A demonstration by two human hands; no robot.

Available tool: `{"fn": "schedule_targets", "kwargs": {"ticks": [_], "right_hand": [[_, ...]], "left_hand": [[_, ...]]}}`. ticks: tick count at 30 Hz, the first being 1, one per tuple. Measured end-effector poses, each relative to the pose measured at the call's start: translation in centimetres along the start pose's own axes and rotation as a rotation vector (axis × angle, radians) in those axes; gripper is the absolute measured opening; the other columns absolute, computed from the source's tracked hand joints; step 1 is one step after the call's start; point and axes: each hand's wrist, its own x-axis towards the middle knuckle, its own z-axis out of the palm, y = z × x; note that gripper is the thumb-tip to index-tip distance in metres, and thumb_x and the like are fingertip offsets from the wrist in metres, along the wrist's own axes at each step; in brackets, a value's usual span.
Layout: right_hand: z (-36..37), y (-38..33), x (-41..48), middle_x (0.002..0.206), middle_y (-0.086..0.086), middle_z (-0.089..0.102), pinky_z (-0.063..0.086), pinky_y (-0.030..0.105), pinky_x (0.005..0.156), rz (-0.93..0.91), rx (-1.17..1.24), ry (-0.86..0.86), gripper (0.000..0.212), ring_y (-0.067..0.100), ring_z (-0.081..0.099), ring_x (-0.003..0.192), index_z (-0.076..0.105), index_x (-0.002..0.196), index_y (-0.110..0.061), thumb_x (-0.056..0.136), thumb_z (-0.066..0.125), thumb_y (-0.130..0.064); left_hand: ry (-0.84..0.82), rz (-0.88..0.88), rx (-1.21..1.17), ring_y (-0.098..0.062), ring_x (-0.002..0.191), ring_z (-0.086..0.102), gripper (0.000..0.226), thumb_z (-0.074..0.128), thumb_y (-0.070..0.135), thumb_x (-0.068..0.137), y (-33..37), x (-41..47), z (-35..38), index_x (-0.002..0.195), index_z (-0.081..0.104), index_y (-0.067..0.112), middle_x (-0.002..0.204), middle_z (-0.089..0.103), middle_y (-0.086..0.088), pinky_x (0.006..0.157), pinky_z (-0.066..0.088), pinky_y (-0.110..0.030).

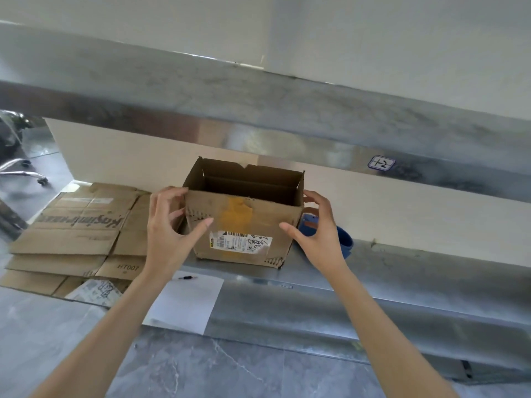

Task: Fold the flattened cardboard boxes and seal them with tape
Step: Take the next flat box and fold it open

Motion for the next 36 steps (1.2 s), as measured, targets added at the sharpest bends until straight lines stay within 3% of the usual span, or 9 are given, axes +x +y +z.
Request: {"fn": "schedule_targets", "kwargs": {"ticks": [3, 11, 17, 21, 23, 26, 28, 32, 36], "right_hand": [[0.4, -0.7, -0.1, 0.132, -0.015, 0.045, 0.052, 0.016, 0.085, 0.024, 0.012, 0.022, 0.072, 0.006, 0.057, 0.115, 0.039, 0.136, -0.035, 0.075, 0.072, -0.055], [1.2, -1.4, -0.6, 0.126, -0.005, 0.048, 0.039, 0.005, 0.088, -0.036, -0.19, -0.005, 0.042, -0.016, 0.043, 0.109, 0.05, 0.124, -0.033, 0.088, 0.069, -0.042], [1.4, -2.4, -1.3, 0.104, -0.028, 0.051, 0.051, 0.019, 0.081, -0.001, -0.17, -0.033, 0.037, -0.003, 0.054, 0.101, 0.045, 0.111, -0.033, 0.086, 0.071, -0.043], [1.3, -2.8, -1.5, 0.088, -0.016, 0.056, 0.052, 0.022, 0.069, 0.043, -0.205, -0.035, 0.042, 0.007, 0.058, 0.085, 0.042, 0.096, -0.031, 0.077, 0.063, -0.062], [1.2, -2.8, -1.3, 0.081, -0.01, 0.058, 0.056, 0.031, 0.073, 0.06, -0.258, -0.026, 0.042, 0.011, 0.061, 0.079, 0.044, 0.093, -0.028, 0.077, 0.063, -0.062], [0.8, -2.8, -0.9, 0.092, -0.017, 0.06, 0.059, 0.036, 0.075, 0.027, -0.242, -0.054, 0.046, 0.012, 0.064, 0.086, 0.05, 0.1, -0.027, 0.077, 0.063, -0.065], [0.3, -3.1, -0.5, 0.11, -0.023, 0.056, 0.058, 0.028, 0.079, 0.011, -0.203, -0.078, 0.057, 0.012, 0.061, 0.098, 0.052, 0.115, -0.031, 0.077, 0.059, -0.073], [-0.6, -3.8, 1.0, 0.122, -0.013, 0.049, 0.051, 0.022, 0.086, 0.005, -0.166, -0.057, 0.046, 0.004, 0.056, 0.103, 0.057, 0.12, -0.032, 0.092, 0.046, -0.067], [-1.2, -4.5, 4.1, 0.123, -0.007, 0.044, 0.054, 0.03, 0.087, 0.102, -0.196, -0.087, 0.024, 0.003, 0.059, 0.095, 0.062, 0.118, -0.027, 0.096, 0.062, -0.036]], "left_hand": [[-0.04, 0.003, -0.001, -0.01, 0.12, 0.049, 0.065, 0.078, 0.035, 0.074, -0.3, 0.1, -0.1, 0.13, 0.051, 0.015, 0.13, 0.045, -0.007, 0.093, 0.055, -0.028], [-0.143, 0.016, 0.072, 0.009, 0.118, 0.042, 0.062, 0.083, 0.032, 0.076, -1.0, 1.1, -0.8, 0.13, 0.053, 0.027, 0.129, 0.036, 0.004, 0.095, 0.055, -0.035], [-0.18, 0.064, 0.072, -0.006, 0.118, 0.048, 0.055, 0.074, 0.042, 0.077, -1.0, 0.5, -1.5, 0.121, 0.052, 0.019, 0.131, 0.037, 0.005, 0.088, 0.056, -0.027], [-0.159, 0.109, 0.127, 0.011, 0.116, 0.043, 0.049, 0.072, 0.043, 0.078, -1.0, -0.1, -1.9, 0.112, 0.053, 0.014, 0.134, 0.037, 0.006, 0.089, 0.049, -0.014], [-0.165, 0.104, 0.144, 0.011, 0.115, 0.043, 0.048, 0.075, 0.041, 0.077, -0.9, -0.3, -1.9, 0.11, 0.056, 0.01, 0.143, 0.041, -0.003, 0.09, 0.051, -0.02], [-0.193, 0.057, 0.136, -0.018, 0.134, 0.044, 0.05, 0.079, 0.039, 0.076, -0.5, -0.3, -1.8, 0.115, 0.059, 0.014, 0.155, 0.037, -0.005, 0.099, 0.051, -0.051], [-0.204, 0.051, 0.14, -0.026, 0.138, 0.042, 0.053, 0.079, 0.043, 0.077, -0.2, 0.1, -1.9, 0.118, 0.06, 0.016, 0.156, 0.036, -0.002, 0.1, 0.049, -0.057], [-0.167, 0.066, 0.159, -0.018, 0.125, 0.05, 0.047, 0.082, 0.043, 0.077, 0.2, 0.6, -1.8, 0.107, 0.061, 0.015, 0.148, 0.044, -0.001, 0.095, 0.054, -0.048], [-0.14, 0.071, 0.155, -0.016, 0.114, 0.057, 0.036, 0.086, 0.021, 0.075, 0.2, 0.1, -1.3, 0.094, 0.055, 0.02, 0.145, 0.046, -0.002, 0.084, 0.057, -0.032]]}}
